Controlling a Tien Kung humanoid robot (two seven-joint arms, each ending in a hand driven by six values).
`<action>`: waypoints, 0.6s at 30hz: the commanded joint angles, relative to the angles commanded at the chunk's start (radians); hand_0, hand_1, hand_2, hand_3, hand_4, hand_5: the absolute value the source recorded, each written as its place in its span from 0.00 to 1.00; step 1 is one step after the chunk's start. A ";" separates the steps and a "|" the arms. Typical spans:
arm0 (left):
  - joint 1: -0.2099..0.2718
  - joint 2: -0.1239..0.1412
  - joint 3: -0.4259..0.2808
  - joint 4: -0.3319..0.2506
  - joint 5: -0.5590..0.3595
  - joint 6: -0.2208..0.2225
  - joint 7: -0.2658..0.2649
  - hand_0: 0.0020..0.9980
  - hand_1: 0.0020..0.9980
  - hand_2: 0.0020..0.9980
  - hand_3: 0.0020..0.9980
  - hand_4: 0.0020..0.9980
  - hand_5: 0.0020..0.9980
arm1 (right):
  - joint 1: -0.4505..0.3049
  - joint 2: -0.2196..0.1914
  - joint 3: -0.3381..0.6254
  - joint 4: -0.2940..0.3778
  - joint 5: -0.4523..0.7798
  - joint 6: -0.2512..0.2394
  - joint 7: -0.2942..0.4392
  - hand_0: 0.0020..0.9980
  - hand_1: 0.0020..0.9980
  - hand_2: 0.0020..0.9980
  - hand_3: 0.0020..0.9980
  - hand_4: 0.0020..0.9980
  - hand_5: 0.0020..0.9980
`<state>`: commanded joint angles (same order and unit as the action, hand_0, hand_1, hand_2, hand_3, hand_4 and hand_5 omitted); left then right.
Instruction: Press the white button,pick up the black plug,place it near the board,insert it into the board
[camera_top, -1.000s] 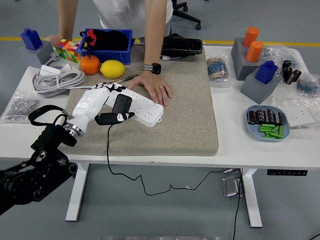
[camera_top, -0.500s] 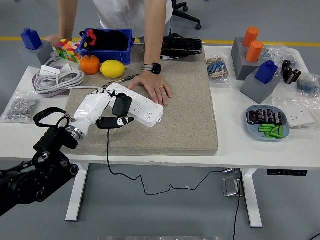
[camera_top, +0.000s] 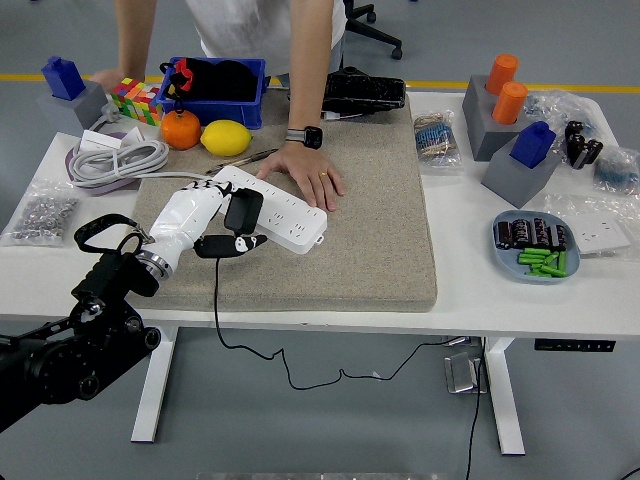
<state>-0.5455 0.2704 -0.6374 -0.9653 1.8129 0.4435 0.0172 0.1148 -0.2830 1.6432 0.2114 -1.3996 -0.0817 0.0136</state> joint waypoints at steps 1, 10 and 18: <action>-0.001 -0.001 0.002 0.002 0.000 -0.001 0.001 0.89 0.88 0.81 0.76 0.90 0.54 | 0.000 0.000 0.000 0.000 0.000 0.000 0.000 0.68 0.59 0.59 0.57 0.63 0.31; -0.014 -0.016 0.011 0.009 -0.001 -0.001 0.000 0.89 0.88 0.81 0.76 0.90 0.54 | 0.002 -0.001 0.000 0.000 0.001 0.000 0.001 0.68 0.59 0.59 0.57 0.63 0.31; -0.035 -0.041 0.021 0.029 0.000 -0.002 0.003 0.89 0.88 0.81 0.76 0.90 0.54 | 0.002 -0.002 -0.004 0.000 0.003 0.000 0.001 0.68 0.59 0.59 0.57 0.63 0.31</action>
<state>-0.5810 0.2293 -0.6164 -0.9361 1.8131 0.4419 0.0203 0.1170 -0.2846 1.6396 0.2118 -1.3964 -0.0821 0.0144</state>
